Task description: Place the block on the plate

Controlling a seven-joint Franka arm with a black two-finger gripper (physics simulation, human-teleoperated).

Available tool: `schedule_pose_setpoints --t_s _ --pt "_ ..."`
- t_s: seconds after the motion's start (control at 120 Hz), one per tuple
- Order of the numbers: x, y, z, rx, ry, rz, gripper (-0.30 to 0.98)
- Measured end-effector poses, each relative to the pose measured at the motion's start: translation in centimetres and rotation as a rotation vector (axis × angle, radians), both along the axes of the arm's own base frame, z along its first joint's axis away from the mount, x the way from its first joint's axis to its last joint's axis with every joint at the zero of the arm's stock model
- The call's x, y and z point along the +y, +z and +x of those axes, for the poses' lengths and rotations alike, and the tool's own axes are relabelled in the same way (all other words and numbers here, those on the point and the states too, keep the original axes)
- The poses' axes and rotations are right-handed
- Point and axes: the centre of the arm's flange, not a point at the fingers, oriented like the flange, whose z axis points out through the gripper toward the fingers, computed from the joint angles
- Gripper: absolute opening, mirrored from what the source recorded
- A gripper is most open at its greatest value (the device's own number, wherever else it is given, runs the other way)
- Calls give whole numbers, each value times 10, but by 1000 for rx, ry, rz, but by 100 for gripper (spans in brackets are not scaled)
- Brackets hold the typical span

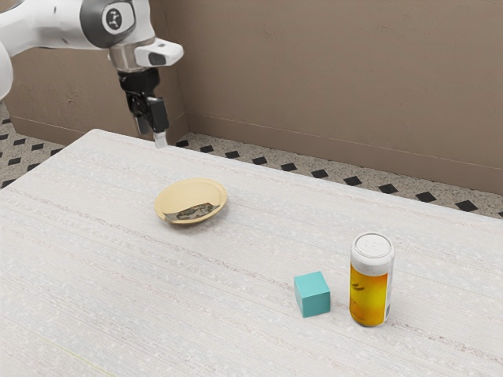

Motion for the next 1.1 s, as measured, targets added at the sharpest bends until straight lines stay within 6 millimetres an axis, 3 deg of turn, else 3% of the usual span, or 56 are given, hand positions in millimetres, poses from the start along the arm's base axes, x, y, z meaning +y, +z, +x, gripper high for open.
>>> schedule_pose_setpoints --t_s 0.092,0.25,0.375,0.483,0.583,0.842,1.1 --pt "0 -5 -1 0 -35 0 69" --pt "-28 -15 0 1 -126 -6 69" --pt "-81 -33 6 16 -233 -17 69" --pt "-127 -74 20 45 -319 -36 68" --pt "-151 -100 36 43 -372 -41 69" --pt "-222 -140 88 -18 -475 1 69" --pt "-308 -163 71 -20 -584 -48 68"
